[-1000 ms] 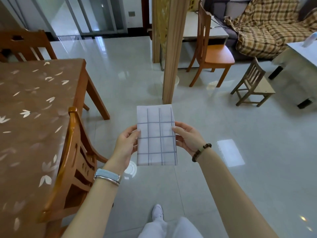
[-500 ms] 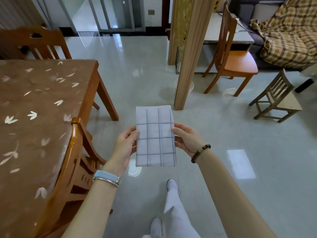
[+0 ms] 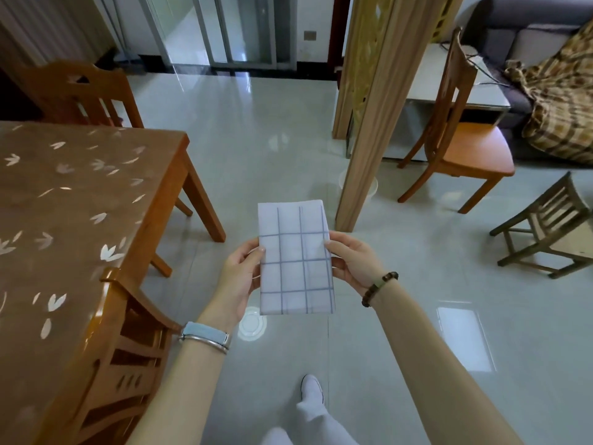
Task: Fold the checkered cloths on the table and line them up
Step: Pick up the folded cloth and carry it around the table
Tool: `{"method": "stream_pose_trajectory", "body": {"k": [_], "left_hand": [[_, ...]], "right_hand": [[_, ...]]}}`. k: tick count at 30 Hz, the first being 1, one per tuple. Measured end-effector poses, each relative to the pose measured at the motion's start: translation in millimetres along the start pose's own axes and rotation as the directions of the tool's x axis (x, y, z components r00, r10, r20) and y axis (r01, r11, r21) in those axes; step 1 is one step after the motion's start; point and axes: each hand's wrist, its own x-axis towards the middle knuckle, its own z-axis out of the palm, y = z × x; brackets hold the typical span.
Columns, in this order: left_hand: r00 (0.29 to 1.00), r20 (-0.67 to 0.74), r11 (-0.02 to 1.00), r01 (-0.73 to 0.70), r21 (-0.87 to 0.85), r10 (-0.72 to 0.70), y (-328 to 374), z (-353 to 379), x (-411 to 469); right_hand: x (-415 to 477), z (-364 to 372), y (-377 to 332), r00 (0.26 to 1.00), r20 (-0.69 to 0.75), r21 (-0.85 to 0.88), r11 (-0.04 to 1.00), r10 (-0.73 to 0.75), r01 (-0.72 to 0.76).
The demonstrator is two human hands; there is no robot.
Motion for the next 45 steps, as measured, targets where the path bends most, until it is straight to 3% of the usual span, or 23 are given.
{"method": "stream_pose_trajectory", "body": {"k": [17,31,45], "left_hand": [[0.998,-0.061,0.998,-0.015,-0.055,0.012,52.0,13.3,111.2],[0.998,-0.055,0.998,-0.025,-0.064,0.022,142.8,-23.1,259.3],[0.997,-0.061,0.998,-0.057,-0.028,0.055,198.9,-48.0,341.5]], "right_hand": [[118.1,6.7,-62.2,0.999,0.046,-0.025,1.000,0.010,-0.009],[262.1,74.5,-135.4,0.999,0.046,-0.002,1.000,0.008,-0.008],[362.8,114.3,-175.9,0.996,0.081,0.000,1.000,0.025,-0.025]]}}
